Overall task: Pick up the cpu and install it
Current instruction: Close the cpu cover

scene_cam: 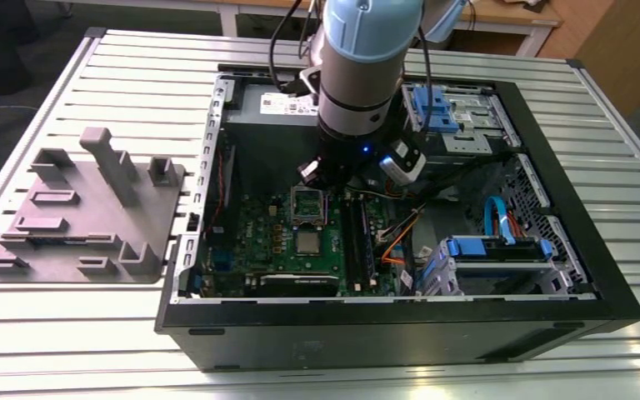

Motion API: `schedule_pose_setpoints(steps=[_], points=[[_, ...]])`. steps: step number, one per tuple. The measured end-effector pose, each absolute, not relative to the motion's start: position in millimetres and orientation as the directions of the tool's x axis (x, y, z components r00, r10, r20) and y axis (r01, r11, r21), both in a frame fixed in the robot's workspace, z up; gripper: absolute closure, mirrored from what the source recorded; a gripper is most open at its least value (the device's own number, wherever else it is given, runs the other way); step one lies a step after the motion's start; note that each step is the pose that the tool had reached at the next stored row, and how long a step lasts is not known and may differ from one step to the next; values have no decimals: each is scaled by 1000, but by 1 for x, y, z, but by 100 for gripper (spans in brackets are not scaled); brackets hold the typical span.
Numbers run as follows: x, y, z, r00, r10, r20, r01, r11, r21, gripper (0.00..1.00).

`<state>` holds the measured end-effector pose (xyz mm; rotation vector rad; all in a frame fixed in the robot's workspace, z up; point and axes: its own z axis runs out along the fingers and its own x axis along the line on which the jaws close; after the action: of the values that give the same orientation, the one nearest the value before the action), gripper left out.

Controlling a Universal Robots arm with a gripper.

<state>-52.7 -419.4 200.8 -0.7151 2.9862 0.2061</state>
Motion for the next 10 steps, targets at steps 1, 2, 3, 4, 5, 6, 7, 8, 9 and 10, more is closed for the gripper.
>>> schedule_pose_setpoints(steps=[1, 2, 3, 4, 5, 6, 7, 8, 9, 10], points=[[-53, -420, 201, -890, -446, -93, -455, 883, 115, 89], [-53, -420, 201, -890, -446, -93, -455, 883, 115, 89], [-53, -420, 201, -890, -446, -93, -455, 883, 115, 89], [-53, -420, 201, -890, -446, -93, -455, 883, 115, 89], [-53, -420, 201, -890, -446, -93, -455, 883, 114, 89], [-53, -420, 201, -890, -446, -94, -455, 883, 114, 89], [-53, -420, 201, -890, -446, -94, -455, 883, 113, 89], [-53, -421, 201, -890, -446, -95, -455, 883, 113, 89], [-53, -421, 202, -890, -446, -95, -455, 883, 112, 89], [-53, -421, 202, -890, -446, -96, -455, 883, 112, 89]])
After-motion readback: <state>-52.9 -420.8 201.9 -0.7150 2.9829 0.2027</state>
